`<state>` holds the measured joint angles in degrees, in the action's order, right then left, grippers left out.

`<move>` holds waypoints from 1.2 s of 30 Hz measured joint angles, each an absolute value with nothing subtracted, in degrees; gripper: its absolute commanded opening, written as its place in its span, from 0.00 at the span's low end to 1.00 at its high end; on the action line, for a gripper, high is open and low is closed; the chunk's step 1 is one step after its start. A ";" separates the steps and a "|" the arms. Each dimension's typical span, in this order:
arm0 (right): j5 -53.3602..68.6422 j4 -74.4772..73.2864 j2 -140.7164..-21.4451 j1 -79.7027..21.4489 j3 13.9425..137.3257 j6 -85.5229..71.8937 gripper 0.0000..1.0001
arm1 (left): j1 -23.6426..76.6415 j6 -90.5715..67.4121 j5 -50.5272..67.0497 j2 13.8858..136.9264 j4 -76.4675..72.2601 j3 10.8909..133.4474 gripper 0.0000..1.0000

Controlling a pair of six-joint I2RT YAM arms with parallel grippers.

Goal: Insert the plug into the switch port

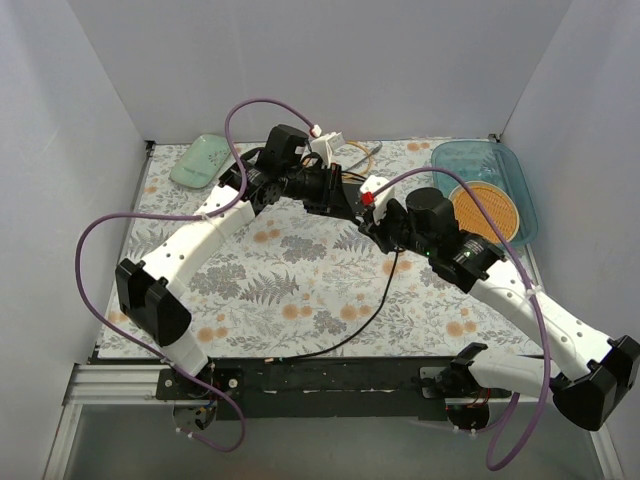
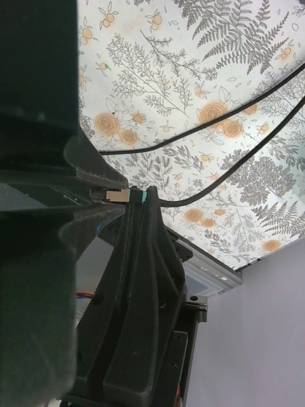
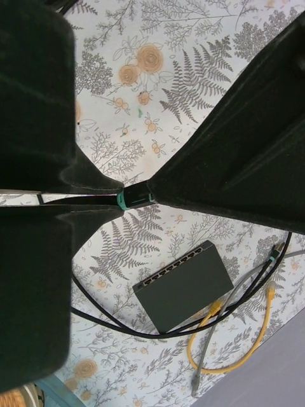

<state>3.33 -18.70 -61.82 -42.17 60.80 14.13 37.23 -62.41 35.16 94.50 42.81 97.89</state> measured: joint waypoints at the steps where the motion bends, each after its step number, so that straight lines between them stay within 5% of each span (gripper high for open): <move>1: 3.29 -18.39 -61.82 -42.19 60.60 14.02 0.01 | 37.21 -62.39 35.00 94.45 42.72 97.82 0.60; 2: 3.16 -18.06 -61.82 -42.19 60.38 13.82 0.01 | 37.21 -62.19 34.89 94.39 42.39 97.65 0.93; 3: 2.79 -17.37 -61.82 -42.17 60.01 13.61 0.01 | 37.23 -62.08 34.81 94.26 42.30 97.38 0.98; 9: -2.74 -13.82 -64.20 -40.21 57.21 7.90 0.01 | 36.34 -62.04 25.34 91.24 38.68 91.33 0.98; 17: 10.33 -6.68 -77.14 -25.15 51.22 -3.20 0.01 | 22.02 -63.94 20.08 101.62 30.04 90.35 0.98; 27: 0.97 -6.02 -90.87 -22.85 61.23 -7.73 0.01 | 21.23 -63.90 18.70 132.07 23.40 109.43 0.98; 36: 4.23 -4.78 -103.53 -16.97 66.98 -10.07 0.01 | 21.47 -62.13 20.62 140.79 16.43 116.64 0.96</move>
